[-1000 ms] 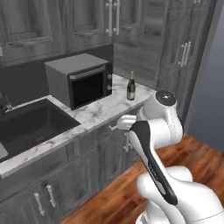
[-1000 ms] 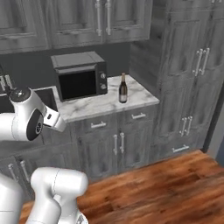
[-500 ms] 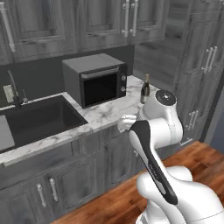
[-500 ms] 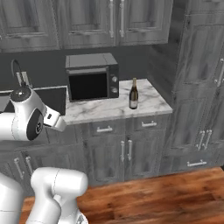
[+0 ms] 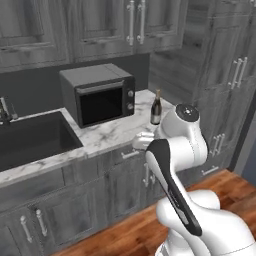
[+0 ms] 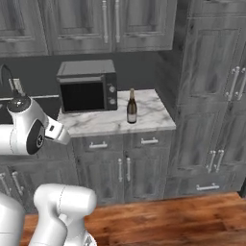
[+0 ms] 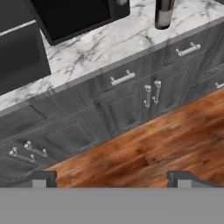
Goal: There is a wine glass and glass cup on the dining counter. Place the wine bottle next to the wine glass and the juice bottle next to the glass cup.
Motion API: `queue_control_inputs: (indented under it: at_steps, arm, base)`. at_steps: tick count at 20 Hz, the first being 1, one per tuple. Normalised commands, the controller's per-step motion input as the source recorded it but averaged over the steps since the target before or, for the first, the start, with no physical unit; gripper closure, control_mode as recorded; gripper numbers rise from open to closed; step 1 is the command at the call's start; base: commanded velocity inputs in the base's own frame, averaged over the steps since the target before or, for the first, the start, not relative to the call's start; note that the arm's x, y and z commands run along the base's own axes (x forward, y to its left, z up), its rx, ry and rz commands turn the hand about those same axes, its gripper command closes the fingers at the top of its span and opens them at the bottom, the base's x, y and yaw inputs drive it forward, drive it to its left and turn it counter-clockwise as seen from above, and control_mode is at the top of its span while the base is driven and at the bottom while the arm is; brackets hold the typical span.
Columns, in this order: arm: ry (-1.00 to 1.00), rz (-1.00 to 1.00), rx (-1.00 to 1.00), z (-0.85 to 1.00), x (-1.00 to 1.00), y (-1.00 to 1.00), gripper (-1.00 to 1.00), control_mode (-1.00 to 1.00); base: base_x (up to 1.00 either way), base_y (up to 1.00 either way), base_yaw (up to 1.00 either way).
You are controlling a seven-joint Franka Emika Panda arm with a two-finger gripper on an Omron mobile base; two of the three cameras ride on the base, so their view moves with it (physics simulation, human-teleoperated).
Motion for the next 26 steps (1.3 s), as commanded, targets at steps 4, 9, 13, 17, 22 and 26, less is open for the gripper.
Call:
queue_control_inputs:
  at_steps: [4,9,13,17,22,26]
  arm:
    - [0.00,0.00,0.00,0.00,0.00,0.00,-1.00,1.00]
    - [0.00,0.00,0.00,0.00,0.00,0.00,-1.00,1.00]
    - [0.00,0.00,0.00,0.00,0.00,0.00,-1.00,1.00]
    - [0.00,0.00,0.00,0.00,0.00,0.00,-1.00,1.00]
    - [0.00,0.00,0.00,0.00,0.00,0.00,-1.00,1.00]
    - [0.00,0.00,0.00,0.00,0.00,0.00,-1.00,1.00]
  base:
    - [0.29,-0.68,0.01]
    - [0.33,-0.54,0.15]
    - [0.30,-0.48,0.24]
    - [0.28,-0.36,0.39]
    - [0.27,-0.37,0.39]
    - [0.28,-0.39,0.37]
